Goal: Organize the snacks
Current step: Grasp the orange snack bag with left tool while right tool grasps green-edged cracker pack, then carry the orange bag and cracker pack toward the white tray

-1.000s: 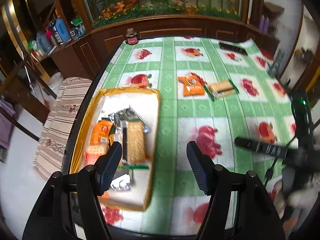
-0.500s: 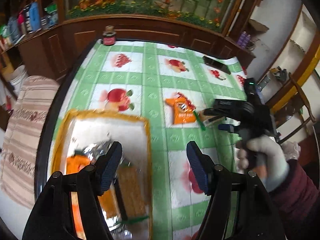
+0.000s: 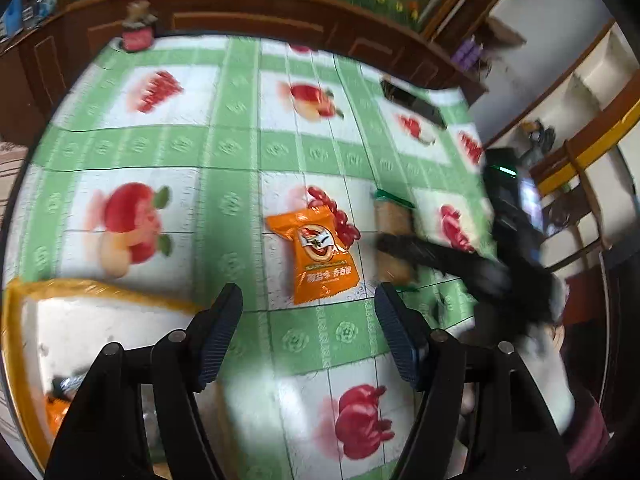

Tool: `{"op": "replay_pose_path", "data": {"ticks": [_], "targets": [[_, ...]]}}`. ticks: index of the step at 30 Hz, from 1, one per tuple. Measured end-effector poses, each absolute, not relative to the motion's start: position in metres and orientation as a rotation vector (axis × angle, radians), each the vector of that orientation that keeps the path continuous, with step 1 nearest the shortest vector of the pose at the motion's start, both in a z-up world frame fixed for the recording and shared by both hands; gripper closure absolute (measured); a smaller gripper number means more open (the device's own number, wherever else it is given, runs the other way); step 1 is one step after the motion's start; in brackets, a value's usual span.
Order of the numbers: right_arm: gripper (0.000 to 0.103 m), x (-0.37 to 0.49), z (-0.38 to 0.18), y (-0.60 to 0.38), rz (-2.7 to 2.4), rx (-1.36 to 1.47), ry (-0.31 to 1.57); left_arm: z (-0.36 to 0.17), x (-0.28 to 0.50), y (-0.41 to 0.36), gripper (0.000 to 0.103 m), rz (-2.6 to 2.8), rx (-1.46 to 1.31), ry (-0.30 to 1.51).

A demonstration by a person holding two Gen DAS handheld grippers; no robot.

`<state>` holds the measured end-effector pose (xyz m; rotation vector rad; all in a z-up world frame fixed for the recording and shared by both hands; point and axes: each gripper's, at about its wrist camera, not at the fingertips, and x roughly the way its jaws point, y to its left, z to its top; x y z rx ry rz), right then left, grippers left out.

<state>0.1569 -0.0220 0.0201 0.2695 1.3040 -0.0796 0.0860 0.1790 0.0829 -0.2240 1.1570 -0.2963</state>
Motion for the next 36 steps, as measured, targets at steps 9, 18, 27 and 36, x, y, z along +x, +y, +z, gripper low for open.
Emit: {"op": "replay_pose_path", "data": {"ticks": [9,18,27,36], "targets": [[0.055,0.091,0.021,-0.060,0.000,0.284,1.324,0.034,0.124,0.134,0.035,-0.215,-0.069,1.249],[0.055,0.046,0.020,-0.088,0.074,0.349,1.328,0.018,0.116,0.108,0.078,-0.357,-0.106,1.325],[0.055,-0.002,0.020,-0.097,0.162,0.353,1.396,0.041,0.064,0.137,0.080,-0.371,-0.228,1.277],[0.055,-0.040,0.027,-0.097,0.260,0.423,1.401,0.082,0.003,0.144,0.087,-0.377,-0.257,1.182]]}}
